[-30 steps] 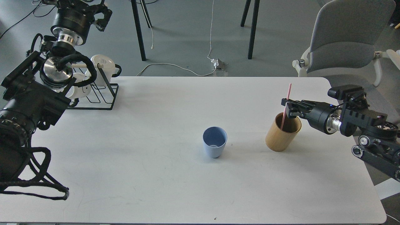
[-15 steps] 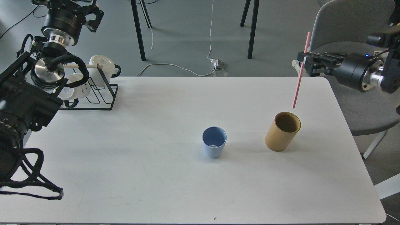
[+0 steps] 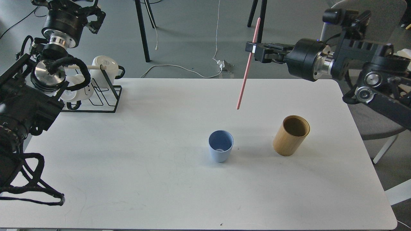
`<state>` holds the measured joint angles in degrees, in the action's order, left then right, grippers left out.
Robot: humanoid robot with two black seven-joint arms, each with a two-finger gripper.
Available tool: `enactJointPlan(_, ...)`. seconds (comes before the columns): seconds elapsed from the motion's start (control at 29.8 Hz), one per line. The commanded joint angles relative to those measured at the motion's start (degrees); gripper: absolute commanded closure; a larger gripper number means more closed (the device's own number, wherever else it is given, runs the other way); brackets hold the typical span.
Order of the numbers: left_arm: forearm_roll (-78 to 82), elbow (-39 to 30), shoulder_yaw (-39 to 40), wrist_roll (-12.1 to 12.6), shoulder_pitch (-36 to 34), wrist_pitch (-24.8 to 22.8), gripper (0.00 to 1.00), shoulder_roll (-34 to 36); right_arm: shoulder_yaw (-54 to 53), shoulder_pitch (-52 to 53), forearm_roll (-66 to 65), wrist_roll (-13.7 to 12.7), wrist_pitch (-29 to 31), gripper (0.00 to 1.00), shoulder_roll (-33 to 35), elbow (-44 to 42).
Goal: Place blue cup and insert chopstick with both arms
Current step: 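Move the straw over the blue cup and lower it inside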
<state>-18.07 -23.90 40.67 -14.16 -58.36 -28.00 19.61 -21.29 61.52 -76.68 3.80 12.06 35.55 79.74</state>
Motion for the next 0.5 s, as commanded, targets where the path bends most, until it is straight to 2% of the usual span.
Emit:
enactJointPlan(0.0, 0.0, 0.0, 0.0, -0.3, 0.0, 0.0, 0.00, 0.0, 1.9, -2.8, -0.7, 0.0, 0.1, 1.00, -5.2, -3.2)
enactJointPlan(0.13, 0.1, 0.0, 0.0, -0.3, 0.0, 0.0, 0.00, 0.0, 3.7, -3.1, -0.8, 0.0, 0.1, 1.00, -8.3, -5.8)
enactJointPlan(0.47, 0.1, 0.0, 0.0, -0.4, 0.1, 0.0, 0.00, 0.0, 4.2, -4.1, -2.7, 0.1, 0.1, 1.00, -9.7, -9.2)
